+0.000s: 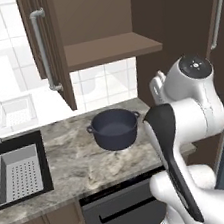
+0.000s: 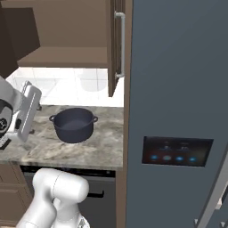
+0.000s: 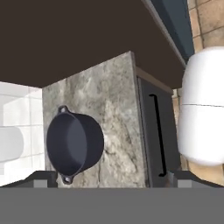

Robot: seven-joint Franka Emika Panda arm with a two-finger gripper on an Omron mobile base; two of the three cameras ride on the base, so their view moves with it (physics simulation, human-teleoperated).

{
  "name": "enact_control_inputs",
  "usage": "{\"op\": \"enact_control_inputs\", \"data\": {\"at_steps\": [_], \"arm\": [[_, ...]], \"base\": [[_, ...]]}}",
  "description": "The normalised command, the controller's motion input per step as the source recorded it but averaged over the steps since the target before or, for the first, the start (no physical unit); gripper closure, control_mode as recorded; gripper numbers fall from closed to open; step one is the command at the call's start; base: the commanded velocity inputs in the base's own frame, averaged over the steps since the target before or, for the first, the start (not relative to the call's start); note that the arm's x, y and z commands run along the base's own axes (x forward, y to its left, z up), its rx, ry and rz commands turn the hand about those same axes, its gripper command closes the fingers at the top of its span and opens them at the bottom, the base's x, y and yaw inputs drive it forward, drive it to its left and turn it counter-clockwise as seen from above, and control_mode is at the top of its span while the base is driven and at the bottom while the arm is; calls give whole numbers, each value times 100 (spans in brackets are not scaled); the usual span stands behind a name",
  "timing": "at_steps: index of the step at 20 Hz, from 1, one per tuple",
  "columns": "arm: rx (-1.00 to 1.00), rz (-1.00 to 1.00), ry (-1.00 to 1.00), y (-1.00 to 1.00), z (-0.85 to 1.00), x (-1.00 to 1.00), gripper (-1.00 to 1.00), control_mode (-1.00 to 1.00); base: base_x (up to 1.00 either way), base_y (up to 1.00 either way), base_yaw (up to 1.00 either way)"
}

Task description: Pick the kettle from the cabinet and place it on a stove burner. Then pick the pot from the counter and place it on another stove burner. Finally, turn both burners on.

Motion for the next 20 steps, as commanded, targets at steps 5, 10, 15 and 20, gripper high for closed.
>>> {"op": "enact_control_inputs", "data": {"at_steps": [5, 10, 15, 20], "arm": [[-3, -3, 14, 21, -5, 43, -100, -100], [-2, -3, 14, 18, -13, 46, -100, -100], [0, -6, 10, 7, -20, 38, -100, -100], [0, -6, 6, 0, -30, 25, -100, -100]], "base": [[0, 0, 0], [0, 0, 0], [0, 0, 0], [0, 0, 0]]}}
